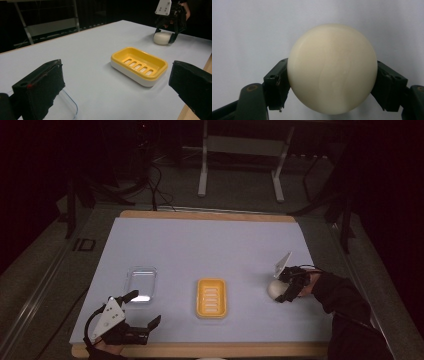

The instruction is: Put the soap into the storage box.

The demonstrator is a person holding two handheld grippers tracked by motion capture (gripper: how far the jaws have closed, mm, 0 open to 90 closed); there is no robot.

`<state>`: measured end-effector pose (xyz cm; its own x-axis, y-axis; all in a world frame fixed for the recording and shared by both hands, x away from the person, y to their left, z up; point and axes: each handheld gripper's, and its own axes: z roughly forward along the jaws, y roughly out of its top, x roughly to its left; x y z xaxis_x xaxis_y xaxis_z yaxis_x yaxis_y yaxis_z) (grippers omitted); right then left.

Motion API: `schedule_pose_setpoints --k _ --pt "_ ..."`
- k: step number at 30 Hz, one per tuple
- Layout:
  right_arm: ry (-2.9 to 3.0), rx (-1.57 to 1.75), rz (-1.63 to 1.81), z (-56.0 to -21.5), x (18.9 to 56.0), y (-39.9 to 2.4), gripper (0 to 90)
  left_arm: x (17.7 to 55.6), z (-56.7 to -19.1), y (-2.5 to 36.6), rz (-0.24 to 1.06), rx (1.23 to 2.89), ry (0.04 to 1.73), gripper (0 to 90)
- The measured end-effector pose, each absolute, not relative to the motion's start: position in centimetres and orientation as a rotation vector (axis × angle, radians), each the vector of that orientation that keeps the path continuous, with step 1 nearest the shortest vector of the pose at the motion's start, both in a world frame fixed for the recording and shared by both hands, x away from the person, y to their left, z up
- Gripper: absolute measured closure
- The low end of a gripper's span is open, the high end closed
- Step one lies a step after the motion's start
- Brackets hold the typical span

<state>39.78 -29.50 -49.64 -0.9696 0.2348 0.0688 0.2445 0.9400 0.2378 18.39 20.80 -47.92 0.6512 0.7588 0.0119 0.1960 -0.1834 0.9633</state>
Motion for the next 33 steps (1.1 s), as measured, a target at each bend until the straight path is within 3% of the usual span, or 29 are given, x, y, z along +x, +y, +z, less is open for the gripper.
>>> schedule_pose_setpoints --k 33 --pt "-3.053 -0.253 -0.403 -42.9 37.4 -24.8 25.3 18.4 -47.9 20.7 0.602 1.711 0.78 0.1"
